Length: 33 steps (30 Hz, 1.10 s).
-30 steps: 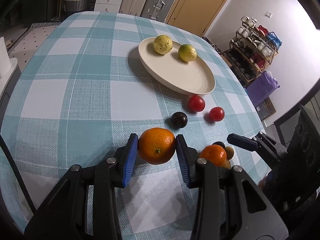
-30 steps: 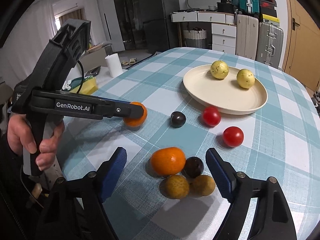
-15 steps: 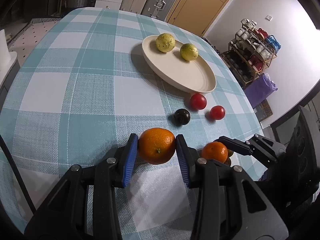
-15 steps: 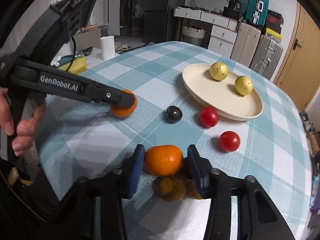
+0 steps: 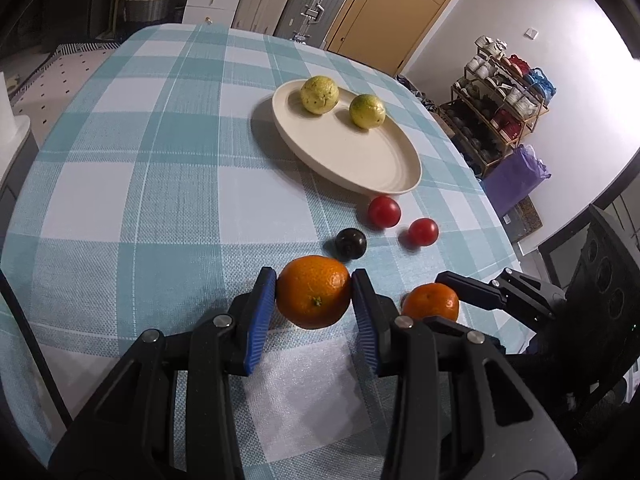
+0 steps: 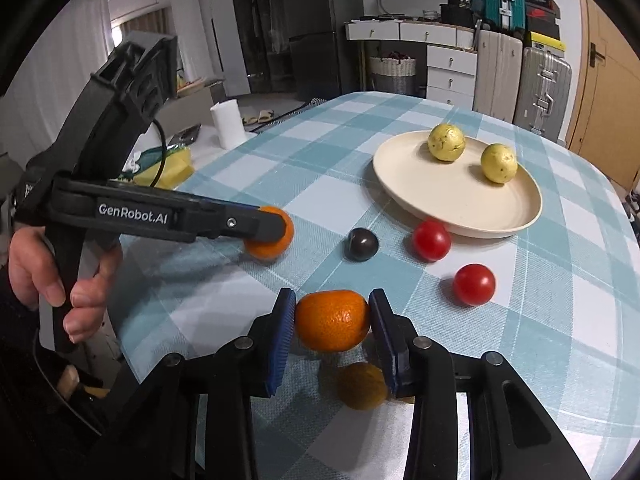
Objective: Organize fruits
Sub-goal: 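Lift both oranges and carry them over the cream plate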
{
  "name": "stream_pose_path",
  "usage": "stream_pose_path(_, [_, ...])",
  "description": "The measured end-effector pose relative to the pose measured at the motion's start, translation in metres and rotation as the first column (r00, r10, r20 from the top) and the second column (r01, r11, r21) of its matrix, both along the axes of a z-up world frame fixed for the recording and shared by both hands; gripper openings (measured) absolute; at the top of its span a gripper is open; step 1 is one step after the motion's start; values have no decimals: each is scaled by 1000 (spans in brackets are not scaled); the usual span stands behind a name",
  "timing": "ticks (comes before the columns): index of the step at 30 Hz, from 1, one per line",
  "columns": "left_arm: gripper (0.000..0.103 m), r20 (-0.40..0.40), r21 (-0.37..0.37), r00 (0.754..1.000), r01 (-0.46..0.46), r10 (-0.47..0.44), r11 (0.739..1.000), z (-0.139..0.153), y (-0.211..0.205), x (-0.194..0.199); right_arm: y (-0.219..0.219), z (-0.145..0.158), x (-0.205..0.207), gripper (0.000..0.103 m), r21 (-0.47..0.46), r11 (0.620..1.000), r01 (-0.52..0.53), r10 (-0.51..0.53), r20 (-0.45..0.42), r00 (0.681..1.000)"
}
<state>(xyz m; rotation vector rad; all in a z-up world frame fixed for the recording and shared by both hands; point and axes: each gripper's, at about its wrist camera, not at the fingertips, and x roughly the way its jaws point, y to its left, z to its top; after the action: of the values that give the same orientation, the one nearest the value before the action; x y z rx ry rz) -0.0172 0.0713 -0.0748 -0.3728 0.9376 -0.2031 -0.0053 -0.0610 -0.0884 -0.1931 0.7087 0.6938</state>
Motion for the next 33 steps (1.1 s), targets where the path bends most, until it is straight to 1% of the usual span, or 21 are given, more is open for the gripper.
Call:
stream_pose_path(9, [36, 17, 15, 1000, -10, 10, 1000, 13, -2, 5, -17, 12, 0, 39, 88, 996, 12, -14, 17, 1000])
stream_pose_path(15, [36, 35, 32, 999, -2, 1, 999, 23, -6, 19, -33, 21, 7, 39, 157, 987, 30, -36, 32, 999])
stream_pose_path(18, [36, 43, 18, 999, -9, 8, 1000, 28, -7, 28, -42, 26, 14, 38, 196, 980, 38, -45, 33, 998])
stream_pose_path(22, [36, 71, 27, 997, -3, 1, 1000, 40, -13, 46, -52, 32, 25, 39, 250, 968, 33, -44, 40, 998])
stream_pose_path(24, [36, 76, 20, 997, -6, 5, 1000, 44, -14, 55, -55, 34, 33, 39, 264, 964, 35, -48, 41, 998])
stream_pose_path(30, [36, 57, 9, 998, -28, 27, 1000, 43, -13, 91, -61, 41, 60, 39, 305, 952, 37, -50, 34, 998])
stream_pose_path(33, [36, 48, 23, 998, -30, 28, 999, 41, -13, 109, -62, 44, 72, 38, 313, 949, 39, -51, 30, 998])
